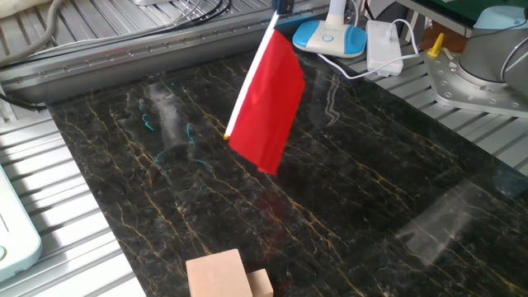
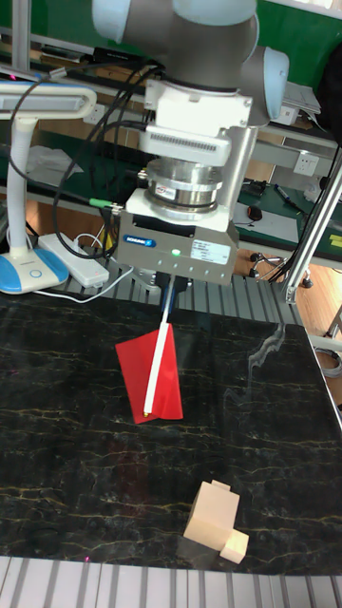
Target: Wave the flag
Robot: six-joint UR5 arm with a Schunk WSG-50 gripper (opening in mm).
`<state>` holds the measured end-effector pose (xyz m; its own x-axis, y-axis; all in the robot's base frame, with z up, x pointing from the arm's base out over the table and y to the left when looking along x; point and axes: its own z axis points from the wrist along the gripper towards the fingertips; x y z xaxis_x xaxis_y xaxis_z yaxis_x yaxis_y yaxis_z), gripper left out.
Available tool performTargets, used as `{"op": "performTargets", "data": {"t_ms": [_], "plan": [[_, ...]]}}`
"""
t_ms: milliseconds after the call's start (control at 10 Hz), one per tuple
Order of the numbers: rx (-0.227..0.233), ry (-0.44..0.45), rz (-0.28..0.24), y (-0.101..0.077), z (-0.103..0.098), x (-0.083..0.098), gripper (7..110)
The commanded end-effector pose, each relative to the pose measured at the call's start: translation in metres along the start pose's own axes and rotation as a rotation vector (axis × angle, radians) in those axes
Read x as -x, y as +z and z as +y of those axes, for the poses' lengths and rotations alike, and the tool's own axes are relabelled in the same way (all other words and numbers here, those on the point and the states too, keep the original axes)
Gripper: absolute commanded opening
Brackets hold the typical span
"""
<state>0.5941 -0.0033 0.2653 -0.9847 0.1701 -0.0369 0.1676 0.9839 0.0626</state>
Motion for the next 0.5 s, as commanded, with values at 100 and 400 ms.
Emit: {"op": "performTargets", "data": {"t_ms": [100,400], "plan": [[0.005,-0.024,-0.008,-0.001,0.013,0.015,7],[0.029,-0.048,-0.099,-0.002,0.02,0.038,7]]}}
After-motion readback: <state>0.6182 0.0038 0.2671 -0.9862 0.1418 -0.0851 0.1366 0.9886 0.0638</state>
